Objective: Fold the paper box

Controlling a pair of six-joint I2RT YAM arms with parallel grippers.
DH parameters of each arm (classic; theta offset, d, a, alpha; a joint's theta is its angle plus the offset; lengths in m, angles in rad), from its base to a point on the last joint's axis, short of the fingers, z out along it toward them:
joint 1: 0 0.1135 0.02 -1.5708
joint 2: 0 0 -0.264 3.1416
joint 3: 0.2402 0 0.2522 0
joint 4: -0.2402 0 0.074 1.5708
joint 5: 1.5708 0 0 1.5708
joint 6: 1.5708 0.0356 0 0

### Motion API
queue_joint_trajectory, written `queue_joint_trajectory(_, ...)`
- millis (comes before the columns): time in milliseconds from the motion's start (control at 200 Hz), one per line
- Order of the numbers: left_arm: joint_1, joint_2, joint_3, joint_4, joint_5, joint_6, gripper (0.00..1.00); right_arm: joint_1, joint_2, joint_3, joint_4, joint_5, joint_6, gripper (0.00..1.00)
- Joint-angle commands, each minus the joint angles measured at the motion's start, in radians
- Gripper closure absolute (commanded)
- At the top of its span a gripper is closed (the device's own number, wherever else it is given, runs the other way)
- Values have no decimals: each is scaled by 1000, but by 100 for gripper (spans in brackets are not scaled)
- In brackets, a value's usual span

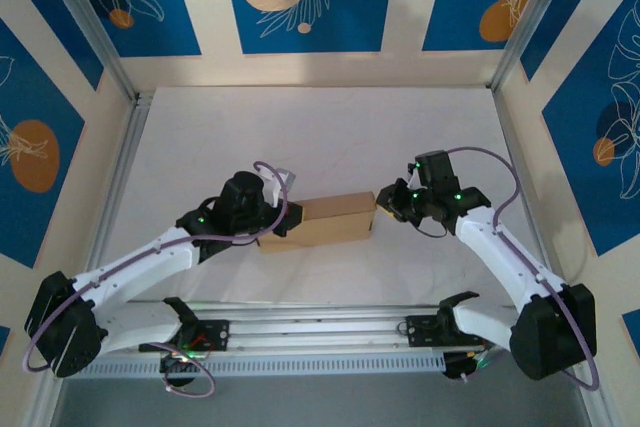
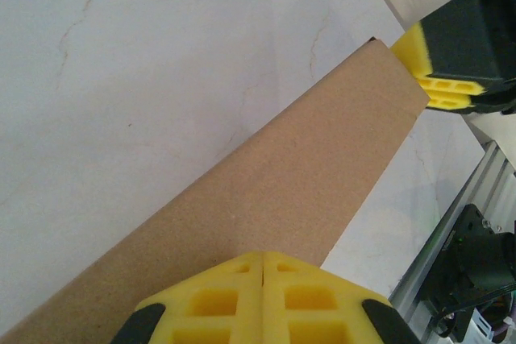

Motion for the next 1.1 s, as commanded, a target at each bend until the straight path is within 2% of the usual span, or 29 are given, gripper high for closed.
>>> queue_joint_trajectory(0, 5, 36, -53, -93, 10, -16, 100, 55, 49, -48, 11, -74, 35, 80)
queue_joint_trajectory(135, 6, 41, -54, -86, 17, -17, 100, 86, 47, -15, -35, -39, 23, 80)
queue_joint_trajectory(250, 6, 36, -54, -92, 4, -15, 100, 41, -33, 9, -128, 57, 1, 79)
queue_joint_trajectory(345, 5, 31, -53, -101, -6, -10, 100, -6, -103, 43, -173, 85, -37, 77)
queue_joint_trajectory(515, 5, 30, -43, -115, -15, -5, 100, 1, -124, 170, -261, 104, -155, 72)
queue_joint_trajectory(715, 5, 46, -27, -110, 10, 1, 100, 100, -62, 264, -265, 75, -233, 65)
queue_joint_trajectory(840, 4, 76, -26, -68, 49, -21, 100, 183, 12, 291, -199, 29, -180, 71)
queue_joint_trajectory(1095, -23, 142, 2, 32, 100, -63, 100, 304, 159, 298, -99, 69, -66, 77)
